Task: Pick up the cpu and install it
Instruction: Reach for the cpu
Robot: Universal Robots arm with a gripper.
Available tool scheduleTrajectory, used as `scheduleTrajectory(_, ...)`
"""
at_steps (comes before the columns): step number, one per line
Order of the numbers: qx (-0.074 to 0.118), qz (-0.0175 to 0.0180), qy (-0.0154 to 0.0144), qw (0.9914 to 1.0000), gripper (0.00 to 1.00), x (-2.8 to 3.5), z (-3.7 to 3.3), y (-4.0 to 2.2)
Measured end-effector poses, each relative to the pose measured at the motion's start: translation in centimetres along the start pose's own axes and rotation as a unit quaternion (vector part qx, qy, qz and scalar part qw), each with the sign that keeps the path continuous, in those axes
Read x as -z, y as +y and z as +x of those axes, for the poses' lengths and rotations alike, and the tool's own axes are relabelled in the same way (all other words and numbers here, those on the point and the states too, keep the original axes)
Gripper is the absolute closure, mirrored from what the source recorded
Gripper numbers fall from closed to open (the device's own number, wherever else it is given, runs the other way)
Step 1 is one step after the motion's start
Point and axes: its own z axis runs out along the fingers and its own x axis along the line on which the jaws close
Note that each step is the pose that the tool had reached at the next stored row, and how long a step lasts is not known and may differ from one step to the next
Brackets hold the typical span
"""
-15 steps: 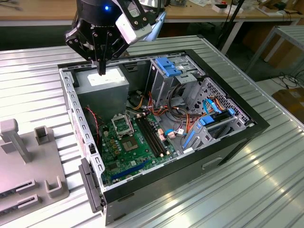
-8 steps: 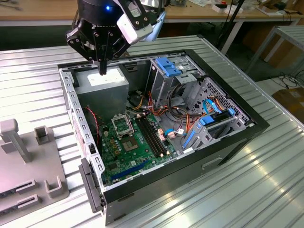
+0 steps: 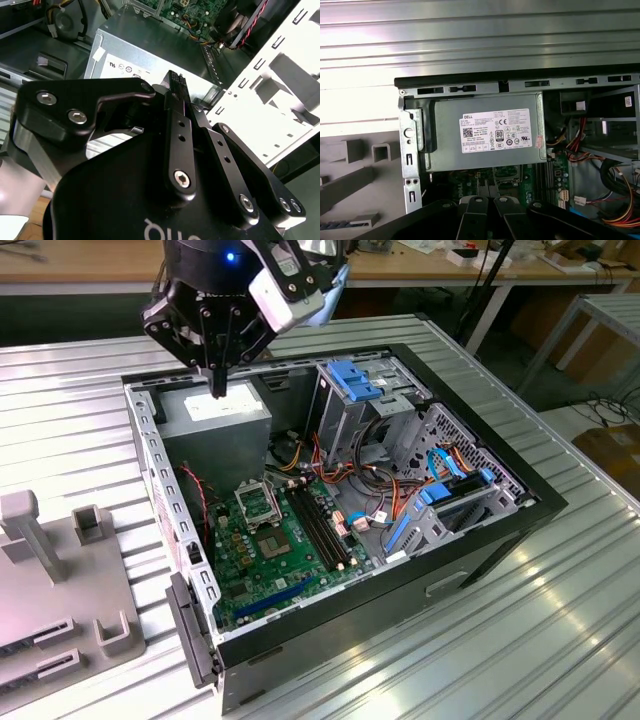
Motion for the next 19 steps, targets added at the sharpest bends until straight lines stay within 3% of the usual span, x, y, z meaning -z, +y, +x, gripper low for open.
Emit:
scheduleTrajectory(6, 0.0, 0.0001, -0.0001, 1.0, 0.89, 0.13, -0.19, 0.02)
scheduleTrajectory(8, 0.0, 0.0, -0.0001, 1.0, 0.89, 1.14, -0.21, 0.07)
scheduleTrajectory(9, 0.0, 0.0, -0.0001, 1.0, 0.89, 1.97, -0.23, 0.1)
scheduleTrajectory(14, 0.0, 0.0001, -0.0001, 1.0, 0.89, 1.87, -0.49, 0.11)
scheduleTrajectory(16, 0.0, 0.0001, -0.0002, 1.0, 0.89, 1.49, -1.2, 0.11)
scheduleTrajectory(19, 0.0, 0.0, -0.0005, 1.0, 0.89, 0.55, -2.96, 0.2)
